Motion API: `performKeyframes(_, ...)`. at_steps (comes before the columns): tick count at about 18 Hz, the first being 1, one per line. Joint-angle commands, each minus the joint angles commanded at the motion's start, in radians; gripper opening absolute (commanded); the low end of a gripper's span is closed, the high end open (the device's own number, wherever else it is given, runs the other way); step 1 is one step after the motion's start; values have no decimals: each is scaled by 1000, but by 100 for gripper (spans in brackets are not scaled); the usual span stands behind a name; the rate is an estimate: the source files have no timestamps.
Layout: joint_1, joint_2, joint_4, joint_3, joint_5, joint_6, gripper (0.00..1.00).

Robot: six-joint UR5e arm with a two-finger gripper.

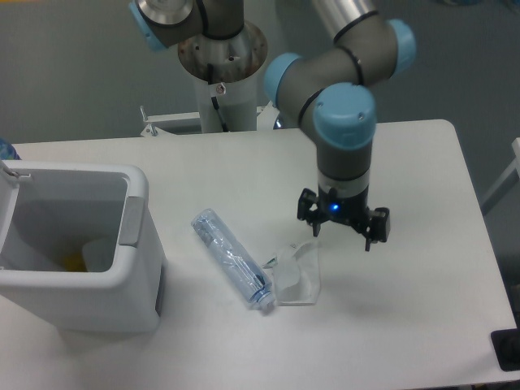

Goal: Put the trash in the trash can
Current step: 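Move the gripper toward the crumpled white tissue beside the bottle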

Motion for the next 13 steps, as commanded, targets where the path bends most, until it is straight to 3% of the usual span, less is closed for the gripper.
performKeyframes(2,-5,-8,28,-17,0,-2,100)
performKeyframes(8,-38,-77,39,-16,6,-2,100)
performKeyframes(13,-91,-140,36,-16,115,0,100)
